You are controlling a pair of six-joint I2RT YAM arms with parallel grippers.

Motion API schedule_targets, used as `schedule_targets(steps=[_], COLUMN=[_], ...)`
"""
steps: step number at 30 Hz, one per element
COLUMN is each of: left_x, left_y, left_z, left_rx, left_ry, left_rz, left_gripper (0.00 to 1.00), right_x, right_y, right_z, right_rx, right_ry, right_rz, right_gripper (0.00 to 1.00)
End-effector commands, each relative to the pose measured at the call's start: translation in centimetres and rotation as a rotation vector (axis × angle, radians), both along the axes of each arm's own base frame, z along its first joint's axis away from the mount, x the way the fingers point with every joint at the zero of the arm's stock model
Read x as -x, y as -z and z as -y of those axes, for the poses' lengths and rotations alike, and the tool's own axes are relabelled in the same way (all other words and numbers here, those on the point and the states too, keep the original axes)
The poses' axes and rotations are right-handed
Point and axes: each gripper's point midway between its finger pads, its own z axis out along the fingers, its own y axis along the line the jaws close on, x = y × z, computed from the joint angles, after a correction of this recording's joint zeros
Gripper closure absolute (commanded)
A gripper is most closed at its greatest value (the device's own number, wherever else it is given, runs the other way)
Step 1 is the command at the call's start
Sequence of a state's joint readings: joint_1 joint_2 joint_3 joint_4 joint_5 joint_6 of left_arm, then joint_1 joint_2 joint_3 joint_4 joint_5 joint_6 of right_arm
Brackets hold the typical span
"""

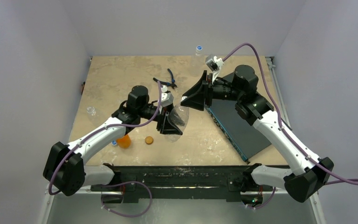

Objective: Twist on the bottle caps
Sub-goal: Screw the bottle cap onto the plastic bottle.

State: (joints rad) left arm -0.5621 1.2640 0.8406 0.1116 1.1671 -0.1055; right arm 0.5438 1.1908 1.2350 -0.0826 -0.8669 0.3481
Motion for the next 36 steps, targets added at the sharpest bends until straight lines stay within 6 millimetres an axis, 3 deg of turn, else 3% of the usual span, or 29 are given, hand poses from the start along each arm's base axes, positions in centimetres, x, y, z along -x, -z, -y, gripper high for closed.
schedule_targets(steps=[1,9,12,16,22,26,27,29,30,33,36], left_x=[-0.5,-1.2,-3.4,-7.9,-13.0,-14.4,-14.3,-14.2,-13.8,-13.5,-13.4], left_y=[-2.0,-1.7,-1.3,-0.7,-2.0,-2.4,-2.2,-1.2,0.0,0.9,1.3], left_z=[0.3,0.4,0.5,0.2,-1.0,-1.3,-1.1,-1.3,-1.7,-2.0,-2.2], left_rx=[0.049,0.035,0.003,-0.064,-0.084,-0.096,-0.108,-0.138,-0.163,-0.173,-0.182], left_ry=[0.019,-0.022,-0.142,-0.375,-0.651,-0.713,-0.701,-0.686,-0.677,-0.668,-0.668], left_rz=[0.059,0.06,0.081,0.124,0.207,0.247,0.25,0.254,0.284,0.309,0.317], left_gripper=[1.0,1.0,1.0,1.0,1.0,1.0,1.0,1.0,1.0,1.0,1.0], right_x=[0.7,0.0,-0.9,-2.4,-4.9,-6.1,-6.5,-6.8,-6.9,-7.2,-7.1], right_y=[-0.9,-0.6,0.3,2.2,4.9,5.9,6.2,5.1,2.8,2.1,2.7], right_z=[-0.4,-0.2,-0.2,0.1,0.5,0.2,0.4,0.6,0.9,0.9,0.7], right_rx=[-0.033,-0.023,0.017,0.103,0.239,0.312,0.331,0.313,0.291,0.325,0.365], right_ry=[-0.04,0.027,0.096,0.227,0.456,0.571,0.595,0.623,0.636,0.637,0.622], right_rz=[0.028,-0.017,-0.058,-0.112,-0.215,-0.254,-0.268,-0.275,-0.252,-0.246,-0.254], right_gripper=[0.52,0.82,0.91,1.0,1.0,1.0,0.94,0.69,0.32,0.13,0.14])
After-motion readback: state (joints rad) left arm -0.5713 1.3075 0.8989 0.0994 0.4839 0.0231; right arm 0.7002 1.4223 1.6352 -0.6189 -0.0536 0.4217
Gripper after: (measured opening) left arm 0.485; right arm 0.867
